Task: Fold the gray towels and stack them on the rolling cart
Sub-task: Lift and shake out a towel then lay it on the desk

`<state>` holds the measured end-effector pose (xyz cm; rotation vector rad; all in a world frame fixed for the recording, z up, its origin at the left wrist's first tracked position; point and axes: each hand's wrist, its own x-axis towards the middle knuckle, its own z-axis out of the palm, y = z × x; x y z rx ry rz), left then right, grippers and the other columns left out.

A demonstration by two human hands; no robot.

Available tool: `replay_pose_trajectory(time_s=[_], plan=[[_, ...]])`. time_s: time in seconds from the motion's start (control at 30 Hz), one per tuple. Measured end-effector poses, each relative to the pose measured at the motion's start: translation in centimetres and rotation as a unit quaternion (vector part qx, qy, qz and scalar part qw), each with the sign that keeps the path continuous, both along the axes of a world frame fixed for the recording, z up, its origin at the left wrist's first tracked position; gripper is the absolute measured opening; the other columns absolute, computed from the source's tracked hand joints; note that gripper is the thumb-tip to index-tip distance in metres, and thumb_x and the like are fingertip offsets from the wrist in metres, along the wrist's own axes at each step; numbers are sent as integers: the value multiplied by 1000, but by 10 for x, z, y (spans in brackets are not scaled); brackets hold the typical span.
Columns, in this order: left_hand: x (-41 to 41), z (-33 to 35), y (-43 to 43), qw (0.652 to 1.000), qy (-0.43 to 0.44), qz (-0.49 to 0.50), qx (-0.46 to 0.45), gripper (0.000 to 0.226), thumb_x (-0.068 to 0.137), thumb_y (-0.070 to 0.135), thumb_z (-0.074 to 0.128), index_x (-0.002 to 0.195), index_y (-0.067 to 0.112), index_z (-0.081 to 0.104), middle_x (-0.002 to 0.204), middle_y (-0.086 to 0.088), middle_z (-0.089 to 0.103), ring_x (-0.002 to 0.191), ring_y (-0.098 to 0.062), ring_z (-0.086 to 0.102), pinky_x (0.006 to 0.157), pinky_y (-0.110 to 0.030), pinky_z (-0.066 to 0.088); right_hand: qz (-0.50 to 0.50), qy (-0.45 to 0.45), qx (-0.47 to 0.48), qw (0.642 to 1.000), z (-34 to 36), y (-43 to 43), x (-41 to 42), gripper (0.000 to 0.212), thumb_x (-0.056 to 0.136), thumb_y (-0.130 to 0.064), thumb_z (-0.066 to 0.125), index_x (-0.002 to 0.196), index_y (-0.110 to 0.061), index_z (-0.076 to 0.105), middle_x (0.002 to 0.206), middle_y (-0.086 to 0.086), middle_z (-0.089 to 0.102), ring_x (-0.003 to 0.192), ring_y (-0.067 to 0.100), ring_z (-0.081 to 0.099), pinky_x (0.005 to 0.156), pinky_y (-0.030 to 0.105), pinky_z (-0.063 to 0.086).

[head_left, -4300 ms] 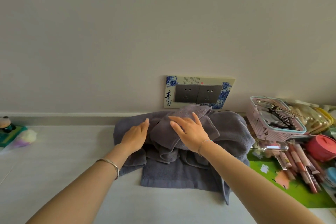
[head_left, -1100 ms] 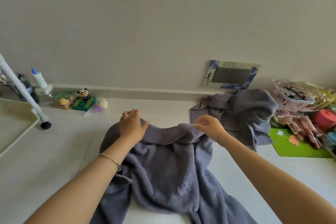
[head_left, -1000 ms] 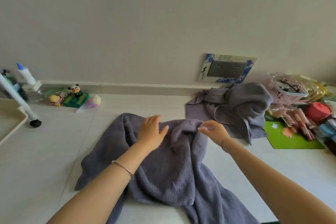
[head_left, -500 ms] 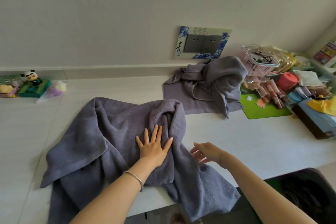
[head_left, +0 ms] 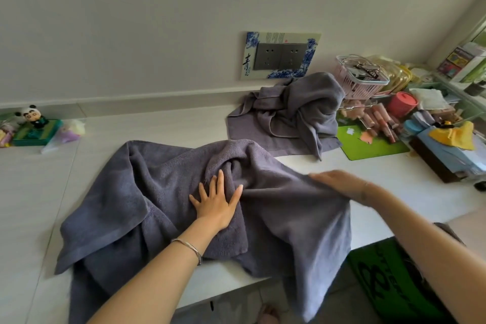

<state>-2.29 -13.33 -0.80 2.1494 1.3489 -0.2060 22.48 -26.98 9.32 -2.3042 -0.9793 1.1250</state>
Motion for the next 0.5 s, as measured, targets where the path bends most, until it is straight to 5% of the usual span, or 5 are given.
replay_pose_trajectory(time_s=[0.23, 0.33, 0.5], plan=[[36, 34, 4, 998, -5, -25, 51, 73, 93, 63, 5, 151, 21, -8, 160, -3, 0, 146, -28, -11, 113, -57, -11, -64, -227, 154, 959, 64, 42, 73, 32, 82, -34, 70, 69, -7, 59, 68, 5, 56, 74, 21, 50, 72, 32, 39], [64, 40, -7, 993, -60, -54, 90, 71, 95, 60, 10, 152, 20, -2, 160, 0, -1, 146, -21, -9, 116, -50, -11, -76, -249, 170, 951, 41, 57, 92, 22, 87, -31, 65, 88, -9, 64, 86, 10, 65, 87, 28, 60, 73, 30, 40], [116, 38, -31, 987, -70, -117, 88, 68, 95, 59, 12, 152, 23, -2, 160, 2, -4, 146, -18, -9, 117, -45, -10, -77, -139, 93, 983, -25, 26, 120, 29, 92, -20, 59, 111, 1, 61, 118, 17, 62, 98, 22, 54, 84, 26, 37]])
